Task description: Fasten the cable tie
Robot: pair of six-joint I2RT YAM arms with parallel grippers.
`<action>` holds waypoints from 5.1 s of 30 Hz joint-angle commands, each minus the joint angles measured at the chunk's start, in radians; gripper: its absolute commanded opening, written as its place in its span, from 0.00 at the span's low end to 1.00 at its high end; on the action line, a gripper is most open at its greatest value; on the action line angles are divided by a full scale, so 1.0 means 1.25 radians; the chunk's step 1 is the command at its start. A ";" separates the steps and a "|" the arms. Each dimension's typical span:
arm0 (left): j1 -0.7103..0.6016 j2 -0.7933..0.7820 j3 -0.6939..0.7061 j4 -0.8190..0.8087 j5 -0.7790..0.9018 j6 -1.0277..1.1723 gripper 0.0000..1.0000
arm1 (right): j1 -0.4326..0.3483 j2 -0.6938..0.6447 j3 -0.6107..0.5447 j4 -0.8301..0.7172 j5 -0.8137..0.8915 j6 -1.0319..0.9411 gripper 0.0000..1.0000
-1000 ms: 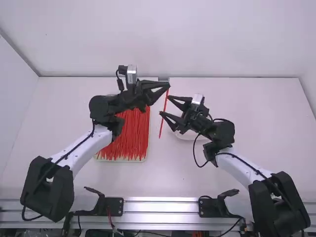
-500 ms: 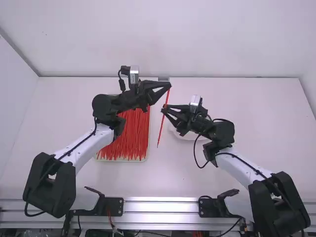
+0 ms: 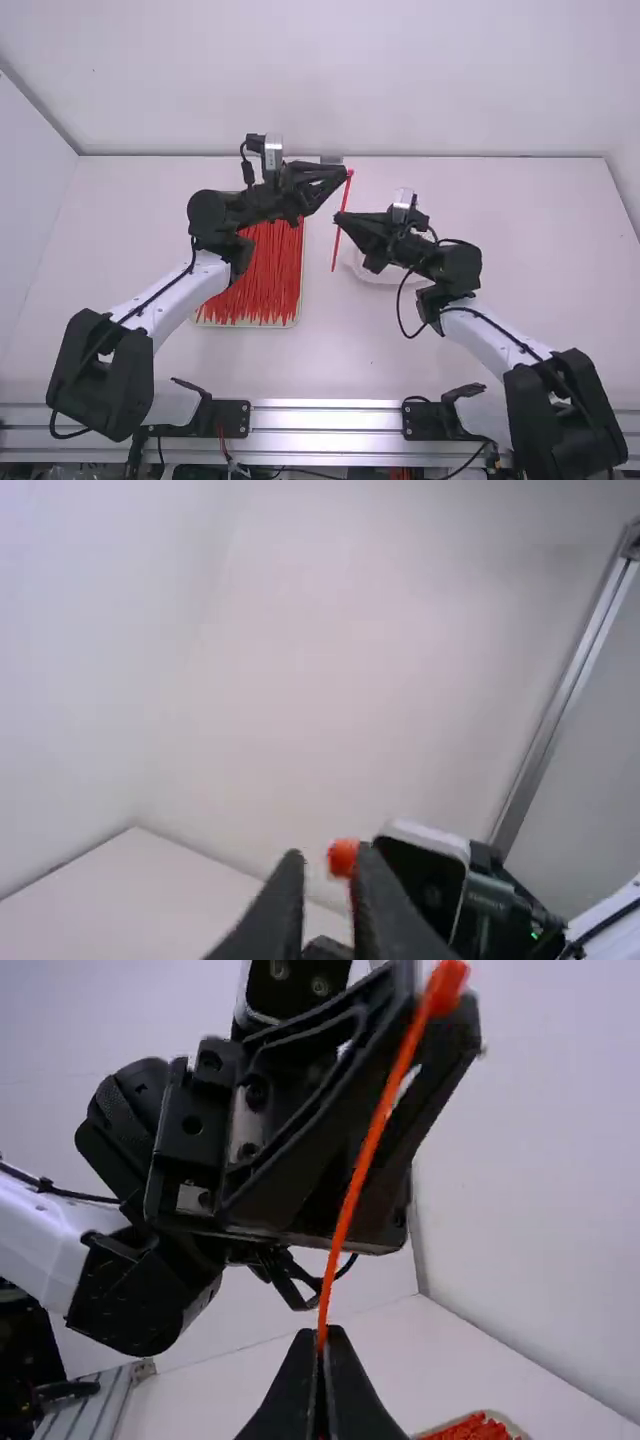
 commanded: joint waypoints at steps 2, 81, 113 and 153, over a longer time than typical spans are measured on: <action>0.006 -0.003 0.045 -0.019 0.067 0.069 0.31 | -0.057 -0.003 0.063 0.003 -0.107 0.086 0.00; 0.056 -0.003 0.357 -0.528 0.243 0.317 0.02 | -0.055 -0.002 0.273 -0.258 -0.154 -0.141 0.29; 0.163 0.289 0.689 -0.850 0.238 0.101 0.02 | -0.143 -0.002 0.272 -0.519 -0.247 -0.811 0.98; 0.133 0.310 0.688 -1.053 0.278 -0.179 0.02 | -0.120 -0.002 0.246 -0.614 -0.557 -1.673 0.95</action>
